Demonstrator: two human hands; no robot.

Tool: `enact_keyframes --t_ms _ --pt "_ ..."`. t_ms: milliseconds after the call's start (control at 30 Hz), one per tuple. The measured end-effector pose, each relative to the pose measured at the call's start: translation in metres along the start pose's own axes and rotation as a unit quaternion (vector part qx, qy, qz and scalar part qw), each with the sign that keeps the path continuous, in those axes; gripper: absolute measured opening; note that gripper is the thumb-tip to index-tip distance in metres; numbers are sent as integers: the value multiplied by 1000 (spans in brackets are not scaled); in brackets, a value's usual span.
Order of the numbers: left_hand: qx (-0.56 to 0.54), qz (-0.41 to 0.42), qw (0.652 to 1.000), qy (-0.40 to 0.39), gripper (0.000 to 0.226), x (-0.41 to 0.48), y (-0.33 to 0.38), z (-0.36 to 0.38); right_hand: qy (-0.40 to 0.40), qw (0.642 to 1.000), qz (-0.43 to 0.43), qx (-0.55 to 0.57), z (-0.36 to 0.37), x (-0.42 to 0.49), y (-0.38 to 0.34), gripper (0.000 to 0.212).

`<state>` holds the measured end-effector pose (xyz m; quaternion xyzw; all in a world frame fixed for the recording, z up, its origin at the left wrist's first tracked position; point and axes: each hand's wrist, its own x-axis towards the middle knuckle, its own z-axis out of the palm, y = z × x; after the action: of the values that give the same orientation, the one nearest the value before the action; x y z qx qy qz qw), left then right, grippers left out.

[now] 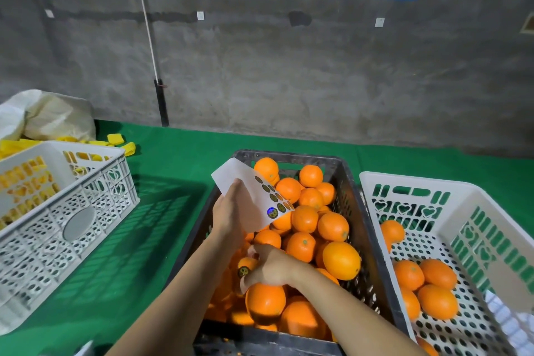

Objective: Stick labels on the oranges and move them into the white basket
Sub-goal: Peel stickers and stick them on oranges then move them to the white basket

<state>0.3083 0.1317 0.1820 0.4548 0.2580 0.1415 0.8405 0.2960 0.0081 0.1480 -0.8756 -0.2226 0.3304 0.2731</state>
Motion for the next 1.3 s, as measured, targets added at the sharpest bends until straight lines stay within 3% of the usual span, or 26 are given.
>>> enact_keyframes --t_ms 133,233,367,500,600,667,767,933,1033,1100,1167,1233,1300 --pt "-8 5 1000 10 53 0 1 0 166 977 -6 136 -11 -4 5 66" --pt "-20 12 1000 17 51 0 2 0 306 918 20 251 -29 -10 12 50" --pt "-14 32 999 12 44 0 1 -1 395 811 -22 431 -40 -9 18 30" --pt "-31 25 999 18 43 5 1 -1 469 714 24 519 -50 -10 14 48" --pt "-21 21 1000 -2 44 7 -1 -3 531 621 17 576 -61 -19 13 61" --pt "-4 21 1000 -12 42 8 -2 -2 550 543 13 635 -67 -28 16 61" --pt "8 8 1000 -13 46 7 1 1 508 447 -5 736 -76 -37 25 64" --pt "-19 8 999 -46 53 4 -1 0 484 367 -57 792 -87 -42 34 79" --pt "-18 9 997 -69 54 0 0 -1 507 362 -82 778 -90 -45 37 68" --pt "-1 22 997 -77 55 -2 1 0 518 393 -92 754 -92 -48 34 45" --pt "36 48 995 -77 53 -4 0 0 545 489 -85 676 -88 -48 25 24" --pt "76 73 991 -77 47 -8 -1 0 587 632 -87 498 -78 -44 18 15" --pt "114 90 985 -98 38 -9 -5 0 566 755 -131 302 -62 -38 13 10"
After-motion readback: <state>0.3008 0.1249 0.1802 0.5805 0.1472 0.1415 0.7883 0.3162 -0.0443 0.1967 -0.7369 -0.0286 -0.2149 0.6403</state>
